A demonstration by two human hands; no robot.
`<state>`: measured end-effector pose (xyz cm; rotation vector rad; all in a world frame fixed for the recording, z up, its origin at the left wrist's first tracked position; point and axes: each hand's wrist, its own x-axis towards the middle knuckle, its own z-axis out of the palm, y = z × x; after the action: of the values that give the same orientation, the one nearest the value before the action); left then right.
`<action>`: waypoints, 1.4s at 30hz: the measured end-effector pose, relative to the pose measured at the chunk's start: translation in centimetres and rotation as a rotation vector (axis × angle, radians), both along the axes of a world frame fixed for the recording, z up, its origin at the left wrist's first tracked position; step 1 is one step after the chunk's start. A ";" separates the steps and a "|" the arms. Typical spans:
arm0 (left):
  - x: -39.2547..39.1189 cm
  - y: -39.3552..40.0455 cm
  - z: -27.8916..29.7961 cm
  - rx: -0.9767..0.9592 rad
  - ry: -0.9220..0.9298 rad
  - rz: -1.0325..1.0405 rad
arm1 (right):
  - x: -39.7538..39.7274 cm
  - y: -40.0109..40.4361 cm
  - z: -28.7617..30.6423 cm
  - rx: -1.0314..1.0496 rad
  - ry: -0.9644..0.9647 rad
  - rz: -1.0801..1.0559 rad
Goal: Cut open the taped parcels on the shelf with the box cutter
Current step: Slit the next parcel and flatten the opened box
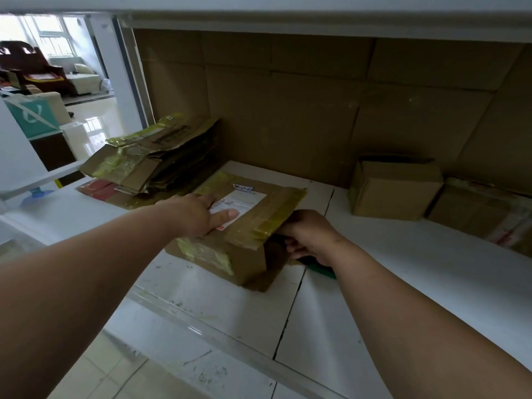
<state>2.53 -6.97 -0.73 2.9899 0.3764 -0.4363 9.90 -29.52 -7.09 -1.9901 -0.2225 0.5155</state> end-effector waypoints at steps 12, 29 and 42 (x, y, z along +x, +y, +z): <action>0.3 -0.2 -0.8 -0.051 -0.042 -0.022 | 3.0 -0.7 -3.8 -0.184 -0.275 -0.021; 0.8 0.0 -1.5 -0.131 -0.099 -0.039 | 4.9 -1.8 -3.4 0.264 0.058 -0.184; 2.3 -2.1 -5.3 0.034 -0.065 -0.098 | 5.2 -6.4 -2.5 -0.145 -0.140 -0.285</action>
<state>4.86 -9.10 -6.05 3.0562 0.2343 -0.3429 15.14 -35.88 -9.63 -2.1573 0.0147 0.2145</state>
